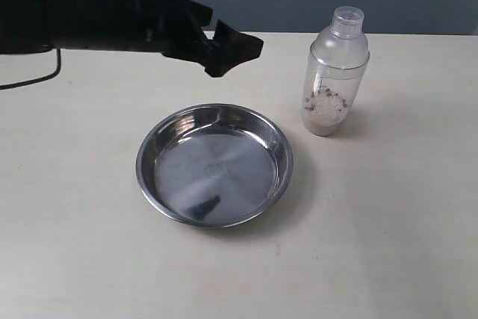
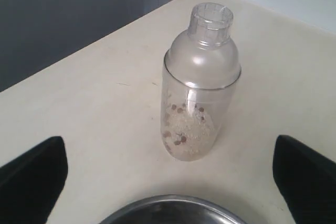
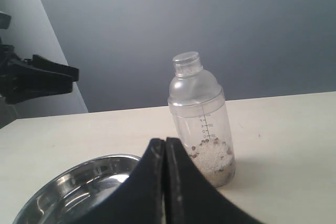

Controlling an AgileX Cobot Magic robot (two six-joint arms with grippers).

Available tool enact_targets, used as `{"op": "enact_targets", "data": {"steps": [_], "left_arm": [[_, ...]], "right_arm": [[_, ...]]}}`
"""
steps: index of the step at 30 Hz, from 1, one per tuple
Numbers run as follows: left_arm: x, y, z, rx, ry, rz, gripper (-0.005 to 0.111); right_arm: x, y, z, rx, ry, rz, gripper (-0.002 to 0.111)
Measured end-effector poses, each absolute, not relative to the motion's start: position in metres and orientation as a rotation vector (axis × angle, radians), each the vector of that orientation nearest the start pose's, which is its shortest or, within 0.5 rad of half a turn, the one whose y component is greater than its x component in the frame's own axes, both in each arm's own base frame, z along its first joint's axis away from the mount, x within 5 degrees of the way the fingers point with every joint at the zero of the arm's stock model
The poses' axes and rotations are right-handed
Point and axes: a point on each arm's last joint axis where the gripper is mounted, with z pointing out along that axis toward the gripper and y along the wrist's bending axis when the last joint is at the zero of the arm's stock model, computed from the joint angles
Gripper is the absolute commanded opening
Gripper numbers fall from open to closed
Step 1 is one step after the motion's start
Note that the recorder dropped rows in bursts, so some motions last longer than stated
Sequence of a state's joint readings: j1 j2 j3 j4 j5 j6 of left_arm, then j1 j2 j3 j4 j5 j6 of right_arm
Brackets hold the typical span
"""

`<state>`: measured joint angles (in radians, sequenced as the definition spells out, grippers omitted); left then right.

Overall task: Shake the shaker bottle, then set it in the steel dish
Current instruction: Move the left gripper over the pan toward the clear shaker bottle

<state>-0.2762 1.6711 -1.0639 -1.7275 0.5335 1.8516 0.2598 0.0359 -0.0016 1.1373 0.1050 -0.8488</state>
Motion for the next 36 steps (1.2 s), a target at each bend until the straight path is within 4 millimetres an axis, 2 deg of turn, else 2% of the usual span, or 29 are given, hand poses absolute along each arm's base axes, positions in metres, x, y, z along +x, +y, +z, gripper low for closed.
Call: {"op": "enact_targets", "data": {"steps": [4, 10, 12, 14, 19, 22, 23, 27, 31, 33, 36], "left_arm": [[0.356, -0.158, 0.247, 0.713, 1.892, -0.665, 0.106], [0.362, -0.173, 0.212, 0.706, 1.986, -0.754, 0.106], [0.362, -0.175, 0.207, 0.711, 1.995, -0.785, 0.105], [0.364, -0.178, 0.209, 0.738, 1.967, -0.797, 0.105], [0.374, -0.186, 0.233, 0.786, 1.858, -0.794, 0.105], [0.375, -0.196, 0.231, 0.789, 1.862, -0.786, 0.106], [0.375, -0.204, 0.218, 0.782, 1.906, -0.786, 0.106], [0.386, -0.214, 0.18, 0.766, 2.002, -0.79, 0.106], [0.394, -0.218, 0.158, 0.762, 2.043, -0.798, 0.106], [0.404, -0.225, 0.141, 0.769, 2.051, -0.839, 0.104], [0.412, -0.234, 0.127, 0.788, 2.032, -0.925, 0.1]], "right_arm": [[0.055, 0.024, 0.208, -0.055, 1.583, 0.503, -0.001], [0.055, 0.024, 0.208, -0.055, 1.583, 0.503, -0.001], [0.055, 0.024, 0.208, -0.055, 1.583, 0.503, -0.001], [0.055, 0.024, 0.208, -0.055, 1.583, 0.503, -0.001], [0.055, 0.024, 0.208, -0.055, 1.583, 0.503, -0.001], [0.055, 0.024, 0.208, -0.055, 1.583, 0.503, -0.001], [0.055, 0.024, 0.208, -0.055, 1.583, 0.503, -0.001], [0.055, 0.024, 0.208, -0.055, 1.583, 0.503, -0.001], [0.055, 0.024, 0.208, -0.055, 1.583, 0.503, -0.001], [0.055, 0.024, 0.208, -0.055, 1.583, 0.503, -0.001], [0.055, 0.024, 0.208, -0.057, 1.583, 0.502, -0.001]]}}
